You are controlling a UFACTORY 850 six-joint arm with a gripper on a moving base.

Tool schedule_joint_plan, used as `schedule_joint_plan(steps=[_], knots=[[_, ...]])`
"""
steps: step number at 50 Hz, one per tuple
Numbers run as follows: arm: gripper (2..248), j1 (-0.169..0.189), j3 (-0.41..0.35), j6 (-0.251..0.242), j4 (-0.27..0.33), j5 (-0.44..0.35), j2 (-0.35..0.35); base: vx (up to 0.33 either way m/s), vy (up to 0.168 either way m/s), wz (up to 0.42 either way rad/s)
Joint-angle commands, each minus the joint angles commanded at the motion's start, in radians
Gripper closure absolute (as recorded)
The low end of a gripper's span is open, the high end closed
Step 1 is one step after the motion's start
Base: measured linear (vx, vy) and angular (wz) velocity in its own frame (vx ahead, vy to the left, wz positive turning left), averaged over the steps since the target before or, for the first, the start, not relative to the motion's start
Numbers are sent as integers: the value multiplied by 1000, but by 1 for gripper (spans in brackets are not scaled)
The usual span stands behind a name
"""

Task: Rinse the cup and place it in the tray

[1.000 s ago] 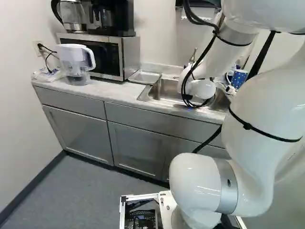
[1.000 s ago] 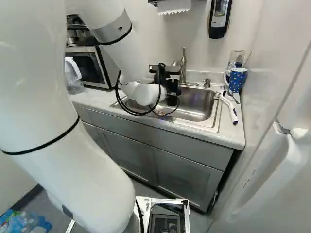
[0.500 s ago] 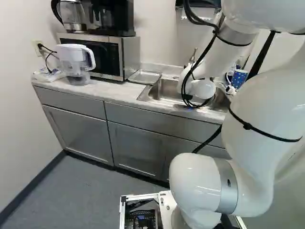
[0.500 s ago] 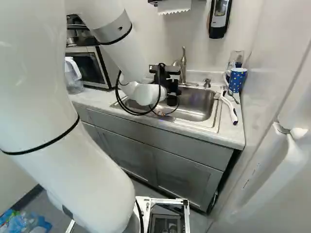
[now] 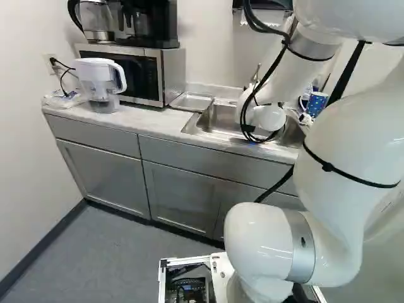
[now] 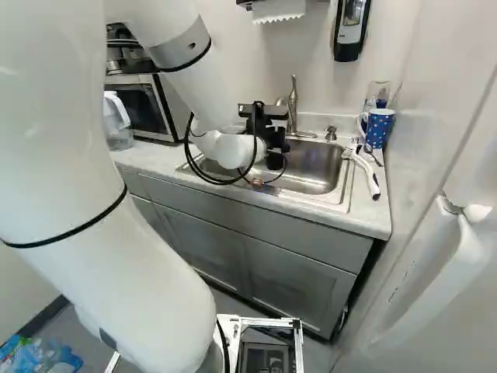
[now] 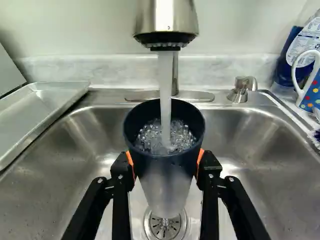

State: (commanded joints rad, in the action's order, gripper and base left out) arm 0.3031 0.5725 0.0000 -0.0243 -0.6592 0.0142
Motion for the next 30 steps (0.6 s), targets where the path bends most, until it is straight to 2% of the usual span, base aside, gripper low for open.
schedule_joint_plan(steps=[30], knots=[[125,0,0,0,0,0,0,0,0,0]])
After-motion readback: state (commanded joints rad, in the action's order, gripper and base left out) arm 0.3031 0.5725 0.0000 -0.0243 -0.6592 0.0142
